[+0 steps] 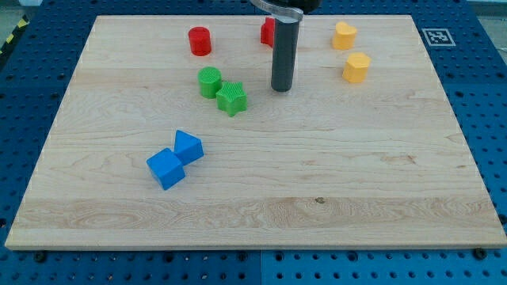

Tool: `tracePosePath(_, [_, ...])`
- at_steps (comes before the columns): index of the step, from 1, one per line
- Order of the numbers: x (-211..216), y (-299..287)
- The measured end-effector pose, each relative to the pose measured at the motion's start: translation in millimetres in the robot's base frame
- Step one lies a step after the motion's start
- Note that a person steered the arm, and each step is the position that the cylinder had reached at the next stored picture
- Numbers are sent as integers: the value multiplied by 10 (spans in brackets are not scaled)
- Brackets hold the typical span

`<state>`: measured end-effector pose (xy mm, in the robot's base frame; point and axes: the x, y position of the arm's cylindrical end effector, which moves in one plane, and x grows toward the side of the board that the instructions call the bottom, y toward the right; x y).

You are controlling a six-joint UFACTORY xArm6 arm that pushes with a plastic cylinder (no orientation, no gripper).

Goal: Move the green star towards the green circle

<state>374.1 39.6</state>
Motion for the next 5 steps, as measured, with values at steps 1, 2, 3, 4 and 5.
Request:
tracePosePath(1, [0,0])
tracePosePath(2, [-5,0])
tracePosePath(3, [-7,0])
tracePosePath(4, [-15,0])
tracePosePath(5, [-28,0])
